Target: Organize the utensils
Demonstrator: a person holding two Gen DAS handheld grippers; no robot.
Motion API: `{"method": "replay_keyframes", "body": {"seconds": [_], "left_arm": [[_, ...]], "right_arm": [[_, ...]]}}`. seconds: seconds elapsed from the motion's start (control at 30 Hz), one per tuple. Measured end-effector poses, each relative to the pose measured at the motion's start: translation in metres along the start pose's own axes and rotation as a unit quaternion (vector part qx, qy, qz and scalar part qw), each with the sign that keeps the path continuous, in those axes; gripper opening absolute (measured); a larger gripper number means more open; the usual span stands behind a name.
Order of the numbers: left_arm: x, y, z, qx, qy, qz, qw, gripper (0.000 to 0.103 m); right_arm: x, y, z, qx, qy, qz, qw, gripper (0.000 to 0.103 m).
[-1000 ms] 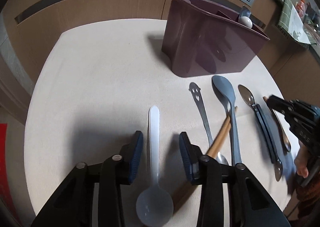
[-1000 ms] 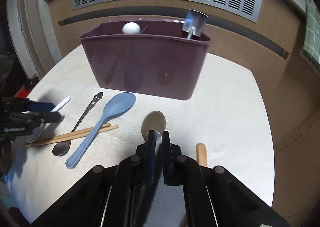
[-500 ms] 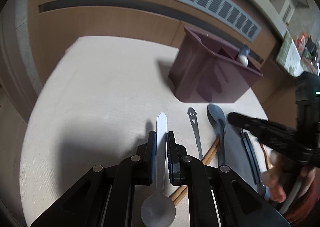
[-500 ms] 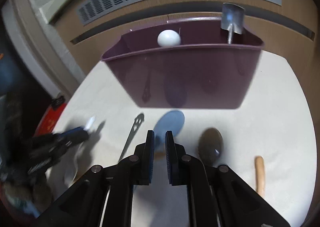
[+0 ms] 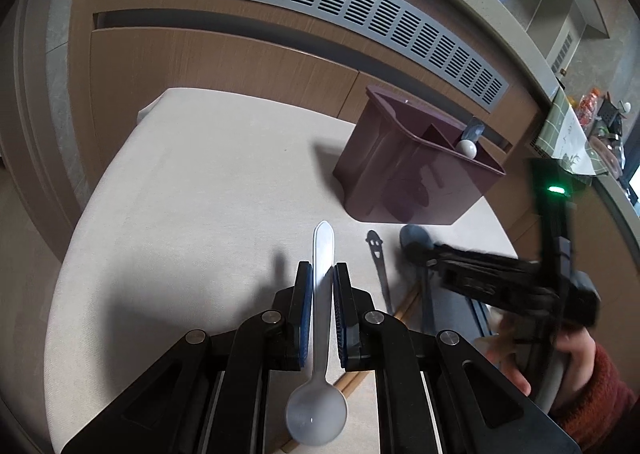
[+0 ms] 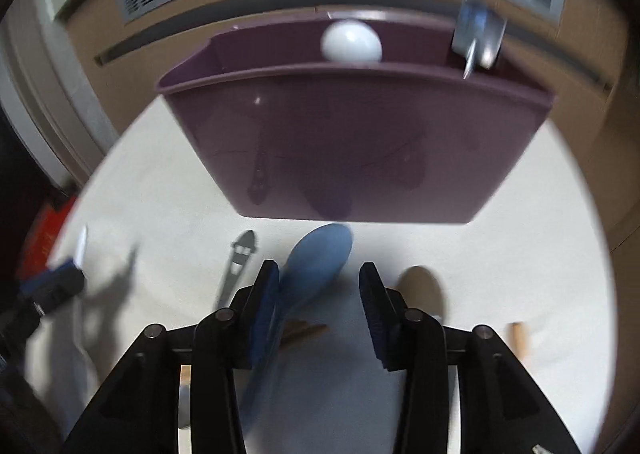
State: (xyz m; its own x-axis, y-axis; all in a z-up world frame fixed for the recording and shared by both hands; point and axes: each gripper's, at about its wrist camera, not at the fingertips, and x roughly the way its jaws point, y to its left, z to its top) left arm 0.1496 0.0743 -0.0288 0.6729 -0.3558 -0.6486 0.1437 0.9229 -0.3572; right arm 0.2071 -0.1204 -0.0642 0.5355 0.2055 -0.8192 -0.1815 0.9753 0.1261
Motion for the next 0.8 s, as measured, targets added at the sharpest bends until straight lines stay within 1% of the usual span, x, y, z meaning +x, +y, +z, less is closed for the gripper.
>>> {"method": "replay_keyframes", "body": {"seconds": [0.03,0.07,0.13,0.2,0.27,0.37,0.53,0.67,0.77,0.8], "left_arm": [[-0.001,-0.001,0.000,0.000,-0.001,-0.001,1.0000,0.011],[-0.003,-0.003,0.000,0.001,-0.003,-0.003,1.0000,0.011],[-0.005,-0.004,0.000,0.004,-0.006,-0.003,1.0000,0.011],[-0.006,-0.007,0.001,0.006,-0.006,-0.005,0.9999,0.011],[-0.006,-0.009,0.002,0.009,-0.005,-0.007,0.9999,0.011],[-0.005,-0.014,0.003,0.013,-0.002,-0.011,0.9999,0.011],[-0.006,-0.025,0.004,0.022,-0.001,-0.019,0.9996,0.011],[-0.010,-0.039,0.006,0.037,-0.003,-0.028,0.9989,0.011],[-0.013,-0.049,0.008,0.047,-0.005,-0.035,0.9983,0.010],[-0.014,-0.052,0.009,0.049,-0.007,-0.040,0.9980,0.010]], "right_arm": [[0.010,-0.003,0.002,0.016,0.024,0.010,1.000,0.040],[0.007,-0.001,0.002,0.012,0.009,0.004,1.000,0.040],[0.011,0.006,0.002,-0.007,0.014,-0.014,1.000,0.039],[0.010,0.015,-0.001,-0.037,0.007,-0.040,0.998,0.034],[0.004,0.019,-0.008,-0.057,-0.003,-0.048,0.997,0.033],[-0.010,0.010,-0.015,-0.060,-0.013,-0.037,0.997,0.032],[-0.042,-0.008,-0.024,-0.067,-0.039,-0.037,0.996,0.031],[-0.071,-0.018,-0.029,-0.079,-0.071,-0.028,0.994,0.031],[-0.085,-0.029,-0.031,-0.079,-0.091,-0.013,0.993,0.030],[-0.085,-0.025,-0.028,-0.079,-0.097,-0.009,0.992,0.030]]}}
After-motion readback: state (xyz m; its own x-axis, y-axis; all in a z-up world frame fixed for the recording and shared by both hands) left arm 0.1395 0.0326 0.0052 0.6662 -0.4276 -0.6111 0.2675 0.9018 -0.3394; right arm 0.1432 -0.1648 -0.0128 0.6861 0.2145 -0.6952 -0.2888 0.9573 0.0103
